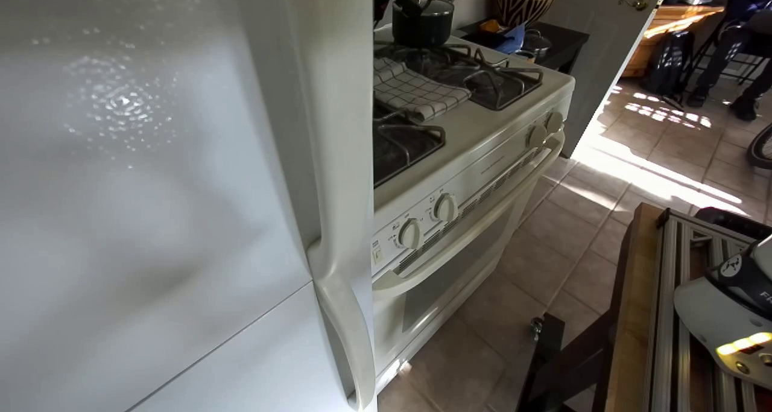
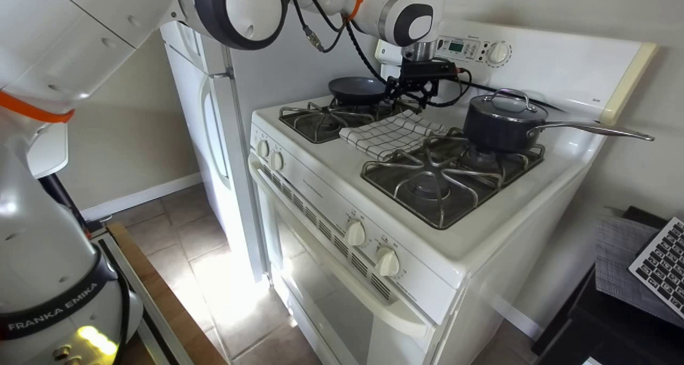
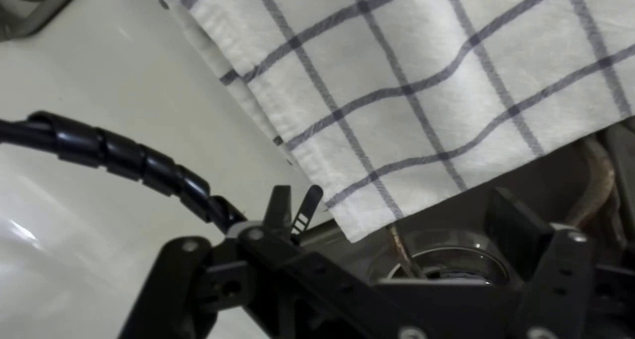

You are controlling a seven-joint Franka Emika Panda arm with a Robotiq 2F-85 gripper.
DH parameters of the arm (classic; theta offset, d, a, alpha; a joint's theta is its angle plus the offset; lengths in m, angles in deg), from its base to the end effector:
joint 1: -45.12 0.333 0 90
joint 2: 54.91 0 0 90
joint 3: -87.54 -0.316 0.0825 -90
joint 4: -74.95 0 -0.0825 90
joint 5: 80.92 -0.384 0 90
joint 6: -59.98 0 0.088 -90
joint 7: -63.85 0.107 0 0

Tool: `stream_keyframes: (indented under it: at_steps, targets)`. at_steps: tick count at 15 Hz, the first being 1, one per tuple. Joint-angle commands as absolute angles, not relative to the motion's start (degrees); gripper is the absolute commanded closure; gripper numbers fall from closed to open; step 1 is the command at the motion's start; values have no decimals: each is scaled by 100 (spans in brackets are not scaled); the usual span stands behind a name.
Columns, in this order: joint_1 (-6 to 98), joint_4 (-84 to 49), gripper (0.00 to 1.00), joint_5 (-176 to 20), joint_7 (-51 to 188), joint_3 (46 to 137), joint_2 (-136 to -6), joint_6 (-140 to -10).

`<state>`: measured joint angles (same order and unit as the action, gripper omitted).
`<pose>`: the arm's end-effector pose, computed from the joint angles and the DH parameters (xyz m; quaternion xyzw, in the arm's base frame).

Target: Unfold the hand towel

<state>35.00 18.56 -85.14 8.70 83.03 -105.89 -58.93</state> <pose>0.7902 -0.0979 0.3463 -0.9144 -0.3867 -0.1194 0.0027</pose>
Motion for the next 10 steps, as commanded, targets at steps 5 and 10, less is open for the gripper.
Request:
stream_keyframes:
  at_steps: [5,10]
  targets:
    - [3444,2922,26,-8619,699,8037,-11288,-5436]
    - [3451,3300,67,-8618,699,8025,-11507,-5200]
